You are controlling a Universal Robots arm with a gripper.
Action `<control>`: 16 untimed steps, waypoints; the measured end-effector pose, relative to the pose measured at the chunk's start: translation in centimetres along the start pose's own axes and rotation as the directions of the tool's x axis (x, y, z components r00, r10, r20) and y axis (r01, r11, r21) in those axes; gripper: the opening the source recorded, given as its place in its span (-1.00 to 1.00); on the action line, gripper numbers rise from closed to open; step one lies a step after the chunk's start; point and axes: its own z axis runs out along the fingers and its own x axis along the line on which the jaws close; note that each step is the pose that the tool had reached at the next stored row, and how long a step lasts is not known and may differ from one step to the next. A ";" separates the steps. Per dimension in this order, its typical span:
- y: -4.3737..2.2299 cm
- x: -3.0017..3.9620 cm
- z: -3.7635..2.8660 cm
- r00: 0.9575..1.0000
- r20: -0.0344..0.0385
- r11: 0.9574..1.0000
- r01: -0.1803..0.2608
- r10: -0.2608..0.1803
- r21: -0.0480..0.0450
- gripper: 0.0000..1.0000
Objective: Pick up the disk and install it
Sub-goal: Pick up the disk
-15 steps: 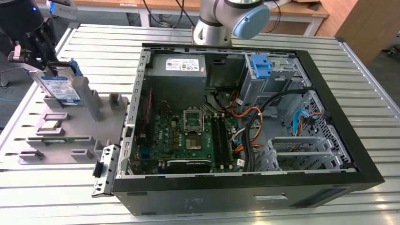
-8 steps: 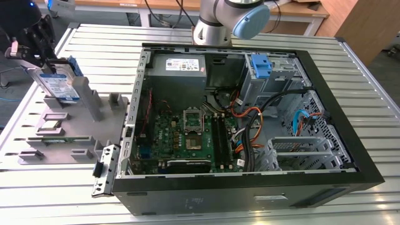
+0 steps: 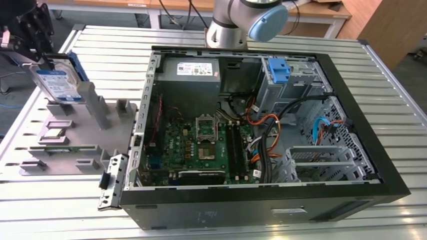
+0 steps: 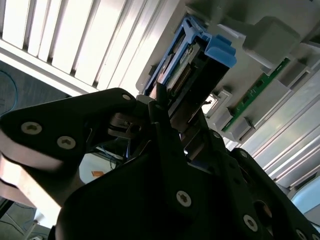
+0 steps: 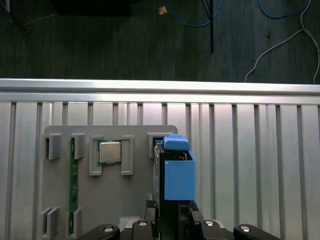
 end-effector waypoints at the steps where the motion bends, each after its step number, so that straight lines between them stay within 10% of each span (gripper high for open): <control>1: 0.02 -0.03 -0.30 1.000 0.000 1.000 0.000 0.000 0.000 -0.31; 16: 0.04 -0.08 -0.85 1.000 0.000 1.000 0.000 0.000 0.000 -0.31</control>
